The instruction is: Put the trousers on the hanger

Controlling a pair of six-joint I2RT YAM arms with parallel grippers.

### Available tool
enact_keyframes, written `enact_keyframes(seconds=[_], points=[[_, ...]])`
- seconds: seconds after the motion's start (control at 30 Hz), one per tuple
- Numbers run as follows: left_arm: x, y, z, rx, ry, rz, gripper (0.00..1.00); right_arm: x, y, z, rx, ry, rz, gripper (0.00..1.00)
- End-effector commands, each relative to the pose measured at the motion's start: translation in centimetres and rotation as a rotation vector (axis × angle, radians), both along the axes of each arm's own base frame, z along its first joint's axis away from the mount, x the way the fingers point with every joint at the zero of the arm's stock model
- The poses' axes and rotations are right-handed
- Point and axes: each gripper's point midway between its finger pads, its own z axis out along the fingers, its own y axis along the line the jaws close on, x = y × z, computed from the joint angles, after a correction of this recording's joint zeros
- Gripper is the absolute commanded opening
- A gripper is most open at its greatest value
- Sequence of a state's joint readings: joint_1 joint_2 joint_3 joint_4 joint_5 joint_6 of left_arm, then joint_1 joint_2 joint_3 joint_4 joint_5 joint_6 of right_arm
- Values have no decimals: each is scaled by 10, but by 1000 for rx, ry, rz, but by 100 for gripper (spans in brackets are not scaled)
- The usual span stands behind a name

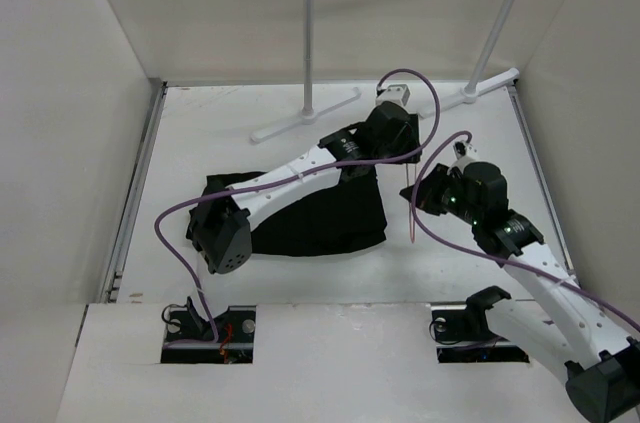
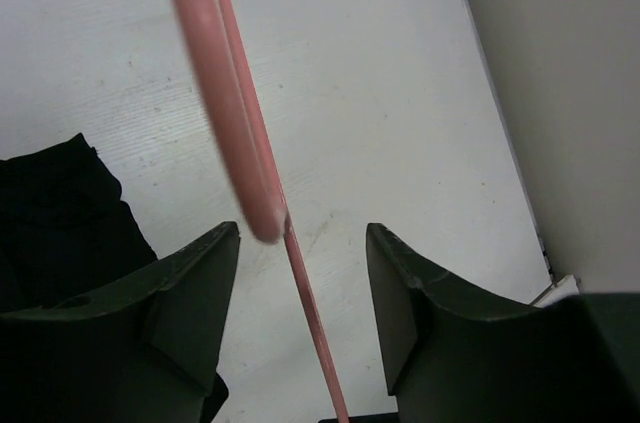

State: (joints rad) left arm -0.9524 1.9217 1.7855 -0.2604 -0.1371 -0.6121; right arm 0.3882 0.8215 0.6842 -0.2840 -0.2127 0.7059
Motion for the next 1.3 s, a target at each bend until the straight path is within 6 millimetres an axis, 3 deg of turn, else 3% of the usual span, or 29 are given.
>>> enact_keyframes(seconds=[0.0, 0.1, 0.23, 0.3, 0.4, 0.53, 0.7, 0.97, 1.07, 1.13, 1.27], points=[[8, -4, 44, -65, -92, 26, 49, -4, 2, 9, 13, -39, -10, 9], [6, -5, 30, -37, -80, 34, 39, -10, 1, 6, 5, -39, -20, 9], [5, 0, 23, -13, -91, 70, 15, -13, -4, 0, -13, -17, -36, 10], [1, -1, 25, -15, -94, 67, 15, -13, -8, -3, -31, -9, -52, 10], [-8, -7, 22, -19, -80, 45, 27, -11, -10, -1, -39, -18, -70, 9], [-12, -10, 8, -4, -57, 35, 33, -10, -7, 5, -35, -32, -63, 9], [-12, -12, -1, -2, -37, 45, 33, -11, -4, 11, -27, -40, -52, 9], [-8, -13, -3, -18, -47, 68, 17, -16, 0, 17, -3, -46, -41, 9], [-4, -9, -6, -18, -53, 106, 5, -18, 2, 22, 9, -51, -35, 10], [-3, -2, -1, -36, -68, 146, 1, -19, 1, 21, 1, -51, -36, 17], [0, 23, 5, -124, -89, 267, 0, -27, -3, 18, -10, -44, -35, 46]])
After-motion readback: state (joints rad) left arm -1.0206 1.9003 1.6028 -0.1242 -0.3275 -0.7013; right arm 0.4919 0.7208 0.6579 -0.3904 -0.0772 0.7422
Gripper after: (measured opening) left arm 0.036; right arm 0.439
